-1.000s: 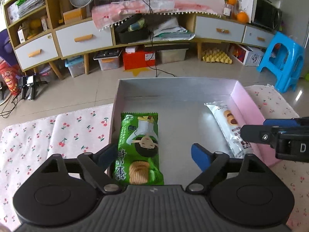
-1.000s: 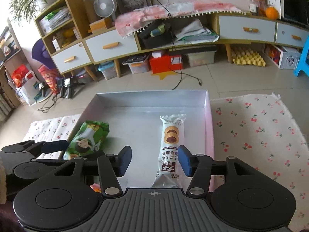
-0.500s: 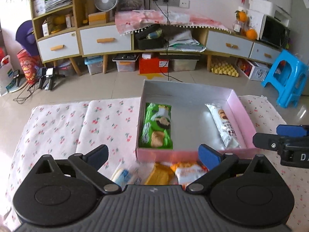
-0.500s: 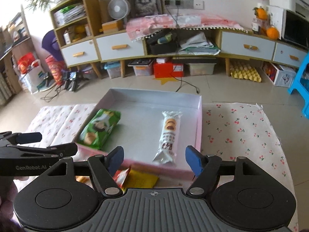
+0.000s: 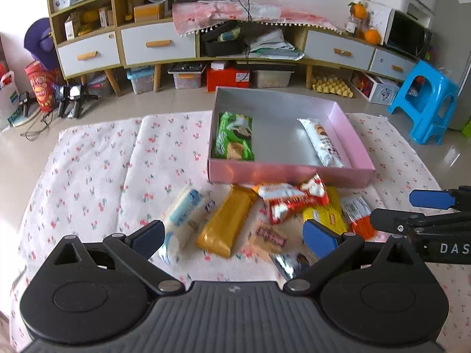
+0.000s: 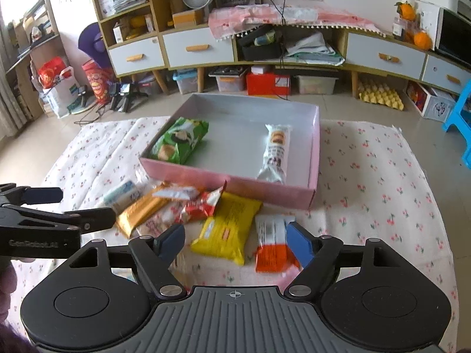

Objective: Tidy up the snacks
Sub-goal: 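Withdraw both tools from the box back toward the snack pile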

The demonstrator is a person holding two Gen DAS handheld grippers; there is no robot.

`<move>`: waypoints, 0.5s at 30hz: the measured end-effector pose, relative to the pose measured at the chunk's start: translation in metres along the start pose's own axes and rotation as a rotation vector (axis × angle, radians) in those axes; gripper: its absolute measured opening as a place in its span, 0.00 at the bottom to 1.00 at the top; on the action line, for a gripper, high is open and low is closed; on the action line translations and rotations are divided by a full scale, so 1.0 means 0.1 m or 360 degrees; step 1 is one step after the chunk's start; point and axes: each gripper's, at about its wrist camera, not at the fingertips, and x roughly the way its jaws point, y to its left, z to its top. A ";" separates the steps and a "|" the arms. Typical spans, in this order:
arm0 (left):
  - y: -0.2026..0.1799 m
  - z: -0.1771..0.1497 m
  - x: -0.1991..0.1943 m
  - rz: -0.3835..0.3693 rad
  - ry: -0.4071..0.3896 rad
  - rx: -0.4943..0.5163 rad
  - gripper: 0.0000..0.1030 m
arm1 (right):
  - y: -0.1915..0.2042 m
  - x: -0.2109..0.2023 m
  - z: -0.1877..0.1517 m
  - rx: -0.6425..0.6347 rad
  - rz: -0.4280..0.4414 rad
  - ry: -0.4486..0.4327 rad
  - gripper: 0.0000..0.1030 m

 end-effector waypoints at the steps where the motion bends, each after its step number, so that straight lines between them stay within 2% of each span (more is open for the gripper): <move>1: 0.00 -0.03 -0.01 -0.0009 0.0005 -0.0014 0.98 | 0.00 -0.02 -0.04 0.0008 0.0001 0.0000 0.76; 7: 0.05 -0.24 -0.10 -0.0076 -0.0028 -0.0090 0.98 | 0.02 -0.12 -0.34 0.0020 0.0034 -0.0041 0.78; 11: 0.11 -0.34 -0.17 -0.0215 -0.0026 -0.0166 0.98 | 0.10 -0.10 -0.50 -0.0112 -0.0025 -0.0038 0.78; 15: 0.13 -0.40 -0.19 -0.0337 0.0004 -0.0173 0.98 | 0.09 -0.06 -0.64 -0.0147 -0.0024 0.0015 0.78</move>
